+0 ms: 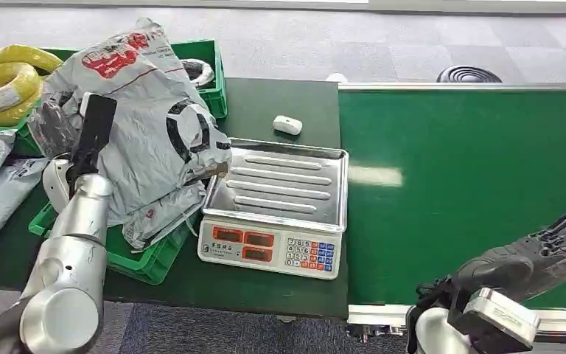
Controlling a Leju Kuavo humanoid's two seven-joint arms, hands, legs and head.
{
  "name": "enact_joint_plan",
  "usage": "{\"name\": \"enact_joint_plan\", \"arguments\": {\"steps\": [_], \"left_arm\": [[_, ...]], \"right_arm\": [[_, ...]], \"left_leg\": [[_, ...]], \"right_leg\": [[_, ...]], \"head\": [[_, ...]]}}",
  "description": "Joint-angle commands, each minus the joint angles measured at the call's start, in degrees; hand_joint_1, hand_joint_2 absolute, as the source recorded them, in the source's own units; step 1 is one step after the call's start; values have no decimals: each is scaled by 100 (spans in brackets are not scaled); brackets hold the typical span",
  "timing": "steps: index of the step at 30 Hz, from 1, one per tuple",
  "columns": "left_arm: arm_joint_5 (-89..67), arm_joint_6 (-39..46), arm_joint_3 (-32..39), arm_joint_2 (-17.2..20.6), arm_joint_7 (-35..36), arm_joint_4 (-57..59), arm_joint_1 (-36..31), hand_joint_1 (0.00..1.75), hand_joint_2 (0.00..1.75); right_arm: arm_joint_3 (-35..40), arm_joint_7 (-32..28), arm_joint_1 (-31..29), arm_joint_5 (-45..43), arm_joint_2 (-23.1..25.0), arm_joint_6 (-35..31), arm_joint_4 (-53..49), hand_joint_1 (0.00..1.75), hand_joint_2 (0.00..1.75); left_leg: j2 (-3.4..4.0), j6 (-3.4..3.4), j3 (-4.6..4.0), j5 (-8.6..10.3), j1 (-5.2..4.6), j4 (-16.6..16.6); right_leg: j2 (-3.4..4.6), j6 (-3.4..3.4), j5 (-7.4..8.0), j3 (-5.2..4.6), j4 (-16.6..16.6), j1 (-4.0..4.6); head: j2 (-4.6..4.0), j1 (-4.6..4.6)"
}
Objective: Moved the parcel from conveyor to table for the left to box.
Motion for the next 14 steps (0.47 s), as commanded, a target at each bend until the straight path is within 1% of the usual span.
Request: {"name": "enact_joint_plan", "arguments": {"steps": [1,4,5,7,10,11,13,14], "left_arm": [[-581,24,1265,281,474,1261,-320,0,175],[-668,24,1502,274,429,1249,-173,0,175],[-657,24,1647,244,318,1238,-142,0,175],[-658,24,1708,228,231,1212,-124,0,175],[-572,24,1900,172,-90,1082,-155,0,175],[-497,24,2042,137,-344,1007,-208,0,175],[-494,24,2096,142,-478,930,-272,0,175],[-449,24,2194,78,-681,818,-281,0,0]], "right_arm": [[-24,-7,-127,-53,-48,-7,356,0,0],[19,-7,-96,-40,-48,-7,365,0,0],[18,-7,-94,-35,-48,-7,369,0,0],[36,-7,-93,-24,-48,-7,353,0,0],[71,-7,-106,-7,-48,-7,414,0,0],[101,-7,-127,5,-48,-7,482,0,0],[112,-7,-132,9,-48,-7,501,0,0],[134,-7,-152,2,-48,-7,545,0,0]], "left_leg": [[21,-2,1,9,-1,-9],[17,-1,6,2,-2,-6],[20,-1,4,6,-1,-9],[12,0,4,1,-2,-4],[15,0,-3,6,0,-5],[20,0,-8,10,0,-6],[12,-1,-7,3,2,2],[15,-1,-10,7,2,0]], "right_leg": [[-7,0,10,-4,-6,1],[-4,0,3,2,-4,-1],[-8,0,8,1,-9,1],[-4,1,2,2,-3,0],[-12,1,6,-4,-5,2],[-17,2,10,-9,-6,2],[-8,1,5,-7,-1,4],[-13,1,8,-10,-2,4]], "head": [[0,0],[0,-2],[0,0],[0,0],[0,0],[0,2],[0,2],[0,0]]}}
